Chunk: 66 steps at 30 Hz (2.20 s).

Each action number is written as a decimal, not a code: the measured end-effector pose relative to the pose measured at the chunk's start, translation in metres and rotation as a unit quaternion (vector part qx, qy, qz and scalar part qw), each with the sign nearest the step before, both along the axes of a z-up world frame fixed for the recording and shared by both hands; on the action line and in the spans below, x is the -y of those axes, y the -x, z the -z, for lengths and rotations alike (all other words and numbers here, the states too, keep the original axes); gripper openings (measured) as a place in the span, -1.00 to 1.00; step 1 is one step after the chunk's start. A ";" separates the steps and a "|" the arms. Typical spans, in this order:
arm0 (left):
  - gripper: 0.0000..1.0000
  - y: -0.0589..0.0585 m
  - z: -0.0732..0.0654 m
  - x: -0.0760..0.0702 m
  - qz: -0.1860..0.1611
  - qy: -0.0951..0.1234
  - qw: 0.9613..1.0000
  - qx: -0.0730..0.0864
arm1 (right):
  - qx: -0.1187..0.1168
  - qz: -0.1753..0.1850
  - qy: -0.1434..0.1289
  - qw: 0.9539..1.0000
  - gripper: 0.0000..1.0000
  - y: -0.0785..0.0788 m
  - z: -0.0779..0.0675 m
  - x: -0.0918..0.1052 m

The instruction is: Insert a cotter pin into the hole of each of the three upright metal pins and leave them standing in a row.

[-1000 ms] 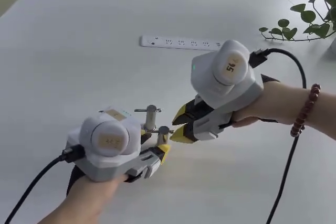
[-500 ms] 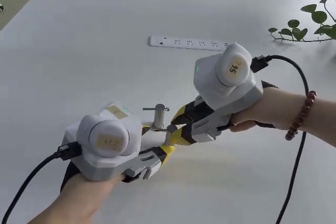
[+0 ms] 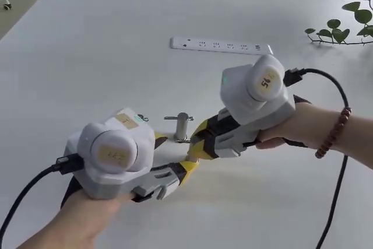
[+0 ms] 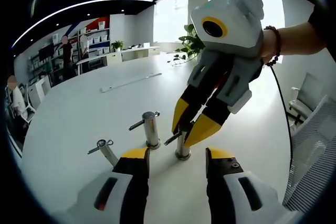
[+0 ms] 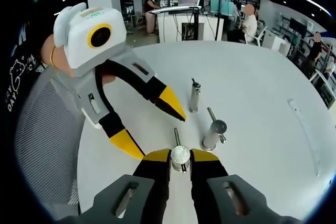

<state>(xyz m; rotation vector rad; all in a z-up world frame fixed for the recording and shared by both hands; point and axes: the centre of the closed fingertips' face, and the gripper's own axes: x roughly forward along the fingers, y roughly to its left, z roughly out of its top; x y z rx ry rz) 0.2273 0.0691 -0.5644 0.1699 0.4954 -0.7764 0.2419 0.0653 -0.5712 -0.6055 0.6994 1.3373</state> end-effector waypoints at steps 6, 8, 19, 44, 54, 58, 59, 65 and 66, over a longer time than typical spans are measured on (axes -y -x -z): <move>-0.15 0.001 -0.003 -0.002 0.001 0.005 1.000 0.000 | -0.003 0.001 -0.005 1.000 -0.83 0.000 0.000 0.000; -0.15 0.002 -0.003 -0.003 0.000 0.006 1.000 0.000 | -0.004 0.002 -0.005 1.000 -0.83 0.000 0.000 0.000; -0.11 0.004 -0.006 -0.014 -0.010 0.006 1.000 0.001 | -0.004 -0.002 -0.004 1.000 -0.84 0.001 -0.001 0.004; 0.24 0.018 -0.015 -0.043 -0.037 0.017 0.999 -0.002 | 0.008 0.028 0.000 1.000 -0.83 -0.023 -0.010 0.037; 0.42 0.015 -0.020 -0.052 -0.057 0.035 0.998 0.003 | 0.013 0.025 0.010 1.000 -0.83 -0.036 -0.007 0.047; 0.44 0.015 -0.020 -0.055 -0.066 0.041 0.997 0.000 | 0.013 0.029 0.009 0.999 -0.83 -0.042 -0.005 0.049; 0.45 0.015 -0.020 -0.056 -0.067 0.041 0.997 0.000 | 0.013 0.029 0.010 0.999 -0.83 -0.043 -0.005 0.049; 0.46 0.015 -0.020 -0.057 -0.071 0.042 0.997 0.000 | 0.010 0.027 0.011 1.000 -0.83 -0.044 -0.003 0.048; 0.46 0.014 -0.021 -0.057 -0.072 0.044 0.996 0.000 | 0.009 0.027 0.010 1.000 -0.83 -0.045 -0.004 0.047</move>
